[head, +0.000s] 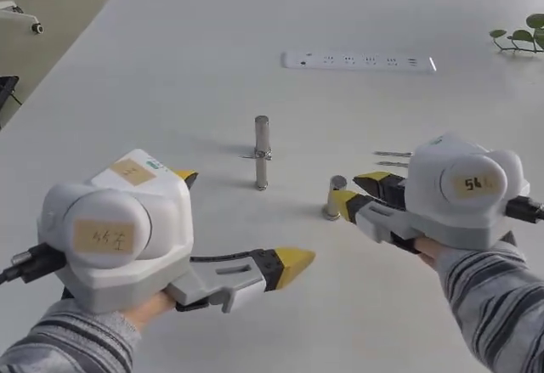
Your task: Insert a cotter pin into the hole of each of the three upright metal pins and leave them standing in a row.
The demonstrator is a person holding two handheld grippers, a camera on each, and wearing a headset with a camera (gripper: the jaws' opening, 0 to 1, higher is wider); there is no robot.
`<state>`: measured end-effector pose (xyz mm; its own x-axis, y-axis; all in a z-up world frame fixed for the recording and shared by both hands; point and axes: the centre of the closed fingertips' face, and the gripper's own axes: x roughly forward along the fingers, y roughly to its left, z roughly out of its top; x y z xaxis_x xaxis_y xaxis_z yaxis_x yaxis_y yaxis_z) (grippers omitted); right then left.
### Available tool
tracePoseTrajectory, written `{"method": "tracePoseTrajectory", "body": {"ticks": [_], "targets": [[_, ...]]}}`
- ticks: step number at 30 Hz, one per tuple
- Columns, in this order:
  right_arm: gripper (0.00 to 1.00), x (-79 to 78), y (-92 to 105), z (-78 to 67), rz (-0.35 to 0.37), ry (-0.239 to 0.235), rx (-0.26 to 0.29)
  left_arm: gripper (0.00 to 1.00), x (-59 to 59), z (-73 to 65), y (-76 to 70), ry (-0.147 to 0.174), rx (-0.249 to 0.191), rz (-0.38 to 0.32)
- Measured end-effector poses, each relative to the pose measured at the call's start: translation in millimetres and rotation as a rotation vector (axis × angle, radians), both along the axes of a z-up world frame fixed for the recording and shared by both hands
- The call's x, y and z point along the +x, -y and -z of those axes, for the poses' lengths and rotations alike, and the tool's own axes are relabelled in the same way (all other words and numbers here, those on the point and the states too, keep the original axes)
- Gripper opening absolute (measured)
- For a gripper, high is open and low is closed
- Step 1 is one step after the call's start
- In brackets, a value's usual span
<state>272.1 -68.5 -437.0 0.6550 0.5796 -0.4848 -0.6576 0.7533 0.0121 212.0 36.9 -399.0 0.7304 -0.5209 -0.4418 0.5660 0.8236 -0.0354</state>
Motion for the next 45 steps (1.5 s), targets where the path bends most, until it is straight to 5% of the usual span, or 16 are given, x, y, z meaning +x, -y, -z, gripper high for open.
{"method": "tracePoseTrajectory", "body": {"ticks": [7, 16, 25, 31, 39, 45], "targets": [[0.19, 0.4, 25.3, -9.7, -0.028, -0.017, -0.025, 0.98, 1.1, -1.8, 1.1, -0.006, -0.02, -0.017], [0.19, 19.7, 56.2, -6.9, -0.075, -0.078, -0.141, 0.97, 1.7, -3.3, 2.2, -0.005, -0.016, -0.018], [0.19, 46.5, 76.1, 7.1, -0.127, -0.147, -0.278, 0.97, 0.1, 2.7, 4.9, -0.015, 0.013, 0.005], [0.18, 59.6, 85.2, 19.7, -0.16, -0.218, -0.315, 0.95, 0.3, 6.9, 3.8, -0.015, 0.013, -0.003], [0.17, 69.1, 91.5, 34.8, -0.256, -0.24, -0.438, 0.93, -2.2, 12.4, 4.0, -0.031, 0.019, 0.003], [0.14, 78.6, 92.0, 44.7, -0.259, -0.25, -0.467, 0.93, -1.8, 12.1, 4.1, -0.032, 0.02, 0.006]]}}
